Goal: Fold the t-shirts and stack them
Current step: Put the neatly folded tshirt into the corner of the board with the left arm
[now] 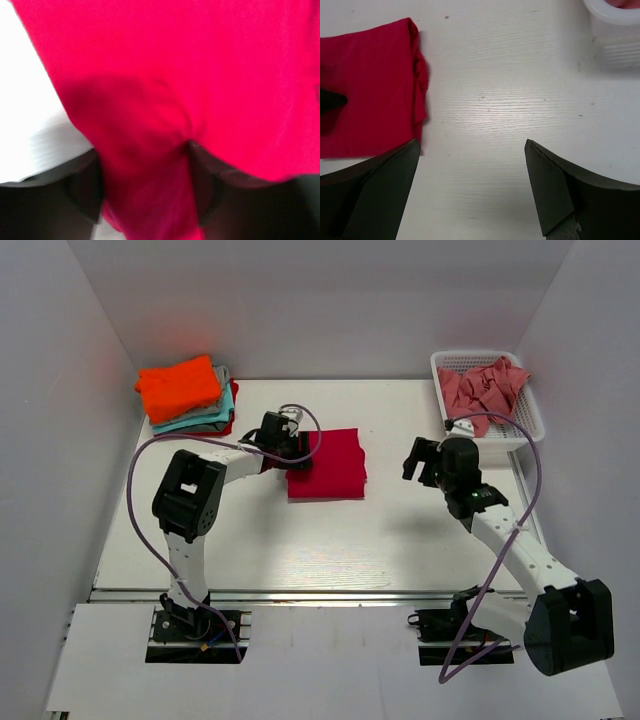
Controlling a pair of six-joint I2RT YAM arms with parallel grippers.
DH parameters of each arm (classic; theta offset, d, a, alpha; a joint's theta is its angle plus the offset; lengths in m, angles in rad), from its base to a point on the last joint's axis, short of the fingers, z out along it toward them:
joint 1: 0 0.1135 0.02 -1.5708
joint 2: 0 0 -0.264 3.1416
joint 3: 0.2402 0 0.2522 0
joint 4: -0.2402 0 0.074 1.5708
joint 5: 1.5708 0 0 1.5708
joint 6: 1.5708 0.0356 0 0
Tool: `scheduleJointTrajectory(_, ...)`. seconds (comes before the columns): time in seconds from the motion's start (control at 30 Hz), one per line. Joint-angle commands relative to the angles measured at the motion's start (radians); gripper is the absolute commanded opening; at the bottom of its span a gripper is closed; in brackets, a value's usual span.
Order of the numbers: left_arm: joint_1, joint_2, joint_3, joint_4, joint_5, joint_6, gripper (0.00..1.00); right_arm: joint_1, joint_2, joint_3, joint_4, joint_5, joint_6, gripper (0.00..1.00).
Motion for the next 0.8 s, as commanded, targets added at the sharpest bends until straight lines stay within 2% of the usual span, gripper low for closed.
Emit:
scheduleJointTrajectory(0.0,-0.028,0.023,-0.059,0.022,0.091,0.020,0.66,-0.010,-0.064,-0.034,0.031,0.134,0.033,0.91)
scheduleJointTrajectory(0.03,-0.028,0.034,-0.050,0.022,0.091,0.020,0.60,-0.012,-0.070,-0.036,0.034,0.143,0.033,0.91)
scheduleJointTrajectory(0.07,-0.028,0.048,-0.040,0.002,0.077,0.020,0.44,-0.012,-0.097,-0.045,0.037,0.166,0.036,0.91)
scheduleJointTrajectory(0.13,-0.028,0.048,-0.019,-0.007,0.053,0.032,0.30,-0.012,-0.110,-0.062,0.037,0.183,0.042,0.91)
scheduleJointTrajectory(0.17,-0.028,0.048,-0.019,-0.007,0.053,0.032,0.12,-0.015,-0.137,-0.065,0.040,0.209,0.042,0.91)
scheduleJointTrajectory(0.2,-0.028,0.048,-0.019,-0.007,0.039,0.032,0.02,-0.017,-0.145,-0.079,0.049,0.212,0.042,0.91)
scheduleJointTrajectory(0.4,-0.028,-0.024,0.055,0.002,-0.042,0.124,0.00,-0.023,-0.181,-0.094,0.065,0.232,0.042,0.91)
scheduleJointTrajectory(0.53,-0.005,-0.080,0.122,-0.010,-0.042,0.207,0.00,-0.027,-0.184,-0.097,0.065,0.252,0.045,0.91)
scheduleJointTrajectory(0.67,0.005,-0.100,0.284,-0.114,-0.198,0.328,0.00,-0.027,-0.187,-0.102,0.066,0.263,0.051,0.91)
scheduleJointTrajectory(0.77,0.034,-0.100,0.393,-0.188,-0.211,0.394,0.00,-0.029,-0.205,-0.109,0.075,0.272,0.059,0.91)
